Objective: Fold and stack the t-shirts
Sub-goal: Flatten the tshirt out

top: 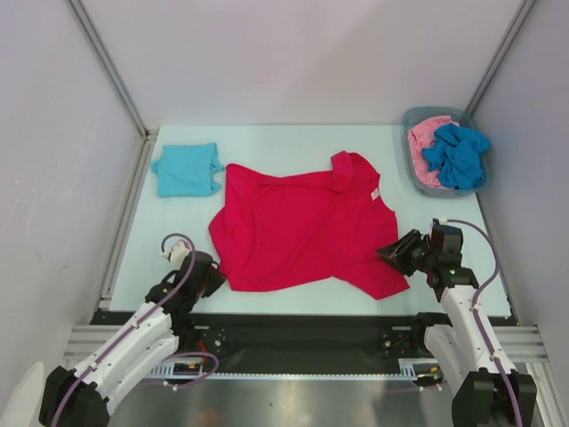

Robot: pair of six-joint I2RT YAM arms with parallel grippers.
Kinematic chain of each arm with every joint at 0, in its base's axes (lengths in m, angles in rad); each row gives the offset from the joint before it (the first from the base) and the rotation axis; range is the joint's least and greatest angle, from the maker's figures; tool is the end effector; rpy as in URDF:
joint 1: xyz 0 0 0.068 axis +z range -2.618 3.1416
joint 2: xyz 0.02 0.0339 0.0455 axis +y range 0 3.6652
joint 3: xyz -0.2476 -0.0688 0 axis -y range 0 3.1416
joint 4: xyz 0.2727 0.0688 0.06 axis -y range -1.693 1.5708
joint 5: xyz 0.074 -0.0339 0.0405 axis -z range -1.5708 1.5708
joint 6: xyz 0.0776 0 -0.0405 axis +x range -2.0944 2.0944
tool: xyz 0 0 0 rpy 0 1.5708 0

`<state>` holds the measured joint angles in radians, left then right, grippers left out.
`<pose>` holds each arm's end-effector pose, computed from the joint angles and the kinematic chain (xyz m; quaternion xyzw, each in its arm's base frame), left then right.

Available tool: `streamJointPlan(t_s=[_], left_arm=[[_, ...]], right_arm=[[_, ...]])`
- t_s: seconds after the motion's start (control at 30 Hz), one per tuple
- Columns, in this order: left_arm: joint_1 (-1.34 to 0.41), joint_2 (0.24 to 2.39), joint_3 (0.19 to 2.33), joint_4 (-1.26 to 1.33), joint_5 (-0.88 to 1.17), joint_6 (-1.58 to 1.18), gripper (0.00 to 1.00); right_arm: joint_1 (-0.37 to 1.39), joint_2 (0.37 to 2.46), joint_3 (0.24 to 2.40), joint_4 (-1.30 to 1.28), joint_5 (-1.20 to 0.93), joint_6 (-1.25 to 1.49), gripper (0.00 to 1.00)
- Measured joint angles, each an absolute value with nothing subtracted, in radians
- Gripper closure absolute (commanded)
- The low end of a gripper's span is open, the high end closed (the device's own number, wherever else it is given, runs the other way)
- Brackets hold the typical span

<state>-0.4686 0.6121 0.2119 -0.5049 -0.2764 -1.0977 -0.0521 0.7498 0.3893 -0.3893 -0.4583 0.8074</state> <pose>0.1735 -0.0641 0.0879 -0.3324 0.8762 -0.1360 0.3212 0.2217 0.0228 0.1443 0.2896 0.8495 0.3369 0.2844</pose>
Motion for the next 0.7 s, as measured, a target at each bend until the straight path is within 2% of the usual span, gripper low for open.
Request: streamJointPlan(t_s=[0.4, 0.7], left_arm=[[-0.466, 0.654, 0.231, -0.509, -0.289, -1.097, 0.69], [-0.418, 0.752, 0.245, -0.415, -0.28, -1.059, 0.68]], right_arm=[[-0.066, 0.715, 0.385, -0.39, -0.494, 0.811, 0.68], [-0.07, 0.671, 0.362, -0.391, -0.525, 0.815, 0.68]])
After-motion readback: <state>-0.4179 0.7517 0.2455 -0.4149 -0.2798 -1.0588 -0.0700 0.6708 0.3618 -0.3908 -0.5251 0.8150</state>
